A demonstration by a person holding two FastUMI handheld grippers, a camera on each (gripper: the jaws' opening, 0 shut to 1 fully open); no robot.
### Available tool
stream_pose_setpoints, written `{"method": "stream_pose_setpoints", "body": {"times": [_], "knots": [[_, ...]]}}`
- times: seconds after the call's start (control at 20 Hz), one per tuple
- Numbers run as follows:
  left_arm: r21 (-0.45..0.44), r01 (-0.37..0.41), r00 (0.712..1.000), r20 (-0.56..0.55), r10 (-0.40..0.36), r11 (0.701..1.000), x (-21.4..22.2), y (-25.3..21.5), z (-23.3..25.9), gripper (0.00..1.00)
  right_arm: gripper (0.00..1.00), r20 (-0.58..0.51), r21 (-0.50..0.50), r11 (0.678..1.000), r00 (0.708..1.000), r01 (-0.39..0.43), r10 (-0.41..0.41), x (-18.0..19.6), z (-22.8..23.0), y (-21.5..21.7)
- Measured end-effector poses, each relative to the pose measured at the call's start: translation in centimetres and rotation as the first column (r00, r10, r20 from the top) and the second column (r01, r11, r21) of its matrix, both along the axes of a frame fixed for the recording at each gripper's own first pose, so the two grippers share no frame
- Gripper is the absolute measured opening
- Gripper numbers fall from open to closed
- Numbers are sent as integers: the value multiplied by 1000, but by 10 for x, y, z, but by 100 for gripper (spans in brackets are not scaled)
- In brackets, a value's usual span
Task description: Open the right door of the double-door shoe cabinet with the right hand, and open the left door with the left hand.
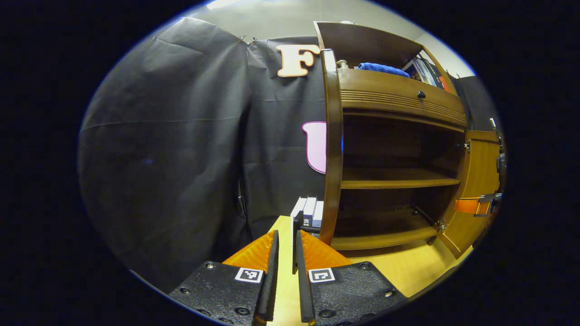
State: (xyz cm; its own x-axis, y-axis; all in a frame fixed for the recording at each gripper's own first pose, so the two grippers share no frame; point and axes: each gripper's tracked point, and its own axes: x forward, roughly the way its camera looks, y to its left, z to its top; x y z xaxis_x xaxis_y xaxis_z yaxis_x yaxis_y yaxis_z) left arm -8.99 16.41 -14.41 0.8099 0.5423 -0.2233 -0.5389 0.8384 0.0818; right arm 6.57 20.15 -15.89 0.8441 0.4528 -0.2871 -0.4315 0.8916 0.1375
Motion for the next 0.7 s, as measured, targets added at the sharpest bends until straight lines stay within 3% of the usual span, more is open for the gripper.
{"method": "stream_pose_setpoints", "body": {"times": [0.55, 0.6, 0.65, 0.7], "knots": [[130, -58, 988, 150, 38, 990, 3, -31, 96, 15, 17, 12, 22, 999, 999, -30, 30, 7, 9, -15], [139, -56, 986, 166, 32, 989, 7, -37, 105, 22, 17, 12, 21, 999, 999, -30, 29, 8, 10, -19], [149, -53, 984, 178, 26, 987, 10, -43, 113, 15, 17, 14, 20, 999, 1000, -28, 27, 8, 11, -24], [161, -48, 982, 188, 17, 986, 13, -50, 120, 15, 17, 18, 19, 1000, 1000, -24, 24, 9, 13, -28]]}}
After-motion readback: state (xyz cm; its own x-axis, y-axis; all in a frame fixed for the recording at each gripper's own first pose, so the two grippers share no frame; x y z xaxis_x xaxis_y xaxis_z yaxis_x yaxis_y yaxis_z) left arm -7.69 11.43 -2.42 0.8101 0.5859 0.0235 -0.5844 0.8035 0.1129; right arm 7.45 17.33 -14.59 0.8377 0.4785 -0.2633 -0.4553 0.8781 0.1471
